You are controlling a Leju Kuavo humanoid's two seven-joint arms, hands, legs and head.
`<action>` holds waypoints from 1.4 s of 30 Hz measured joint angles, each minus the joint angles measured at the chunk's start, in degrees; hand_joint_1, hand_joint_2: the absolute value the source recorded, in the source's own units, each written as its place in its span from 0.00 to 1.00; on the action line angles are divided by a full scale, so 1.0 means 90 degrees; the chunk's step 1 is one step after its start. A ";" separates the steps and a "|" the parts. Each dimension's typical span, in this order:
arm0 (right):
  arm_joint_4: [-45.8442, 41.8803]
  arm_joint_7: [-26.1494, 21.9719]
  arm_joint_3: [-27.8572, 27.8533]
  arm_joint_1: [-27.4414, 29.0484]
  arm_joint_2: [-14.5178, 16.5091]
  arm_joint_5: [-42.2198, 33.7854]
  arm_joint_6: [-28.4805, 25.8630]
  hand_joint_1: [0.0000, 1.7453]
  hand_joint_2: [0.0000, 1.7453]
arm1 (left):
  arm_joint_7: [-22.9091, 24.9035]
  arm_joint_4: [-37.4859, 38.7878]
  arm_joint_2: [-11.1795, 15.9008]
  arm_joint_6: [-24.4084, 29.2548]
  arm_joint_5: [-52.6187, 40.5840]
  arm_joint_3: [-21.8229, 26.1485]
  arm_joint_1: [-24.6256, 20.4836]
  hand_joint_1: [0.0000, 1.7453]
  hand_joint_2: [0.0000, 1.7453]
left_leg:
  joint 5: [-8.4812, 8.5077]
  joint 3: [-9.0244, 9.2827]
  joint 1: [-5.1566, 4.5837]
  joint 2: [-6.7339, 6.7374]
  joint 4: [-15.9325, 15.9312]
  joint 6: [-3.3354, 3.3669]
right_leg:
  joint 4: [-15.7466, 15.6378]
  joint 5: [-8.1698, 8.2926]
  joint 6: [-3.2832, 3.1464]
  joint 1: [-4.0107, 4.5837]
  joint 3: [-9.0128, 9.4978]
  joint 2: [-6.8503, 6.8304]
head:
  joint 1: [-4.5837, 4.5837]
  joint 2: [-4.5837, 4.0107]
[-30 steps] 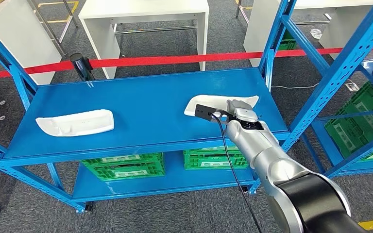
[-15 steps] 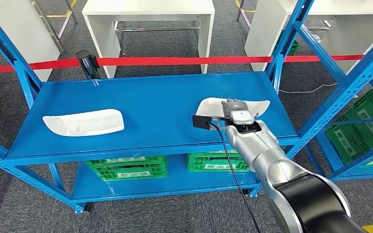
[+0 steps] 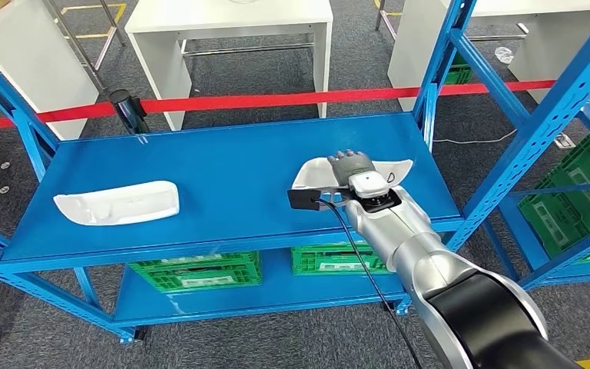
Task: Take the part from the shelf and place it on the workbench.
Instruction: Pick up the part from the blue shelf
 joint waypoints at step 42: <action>-0.0015 -0.0598 -0.1923 0.0014 -0.0406 -0.2376 -0.0856 0.00 1.00 | -0.0354 0.0012 0.0063 0.0000 0.0067 0.0390 0.0099 0.00 0.00 | 0.0679 0.0993 -0.0039 0.0008 -0.1853 0.0195 | 0.0045 0.0045 0.0139 0.0055 -0.0095 0.0021 | 0.0018 0.0000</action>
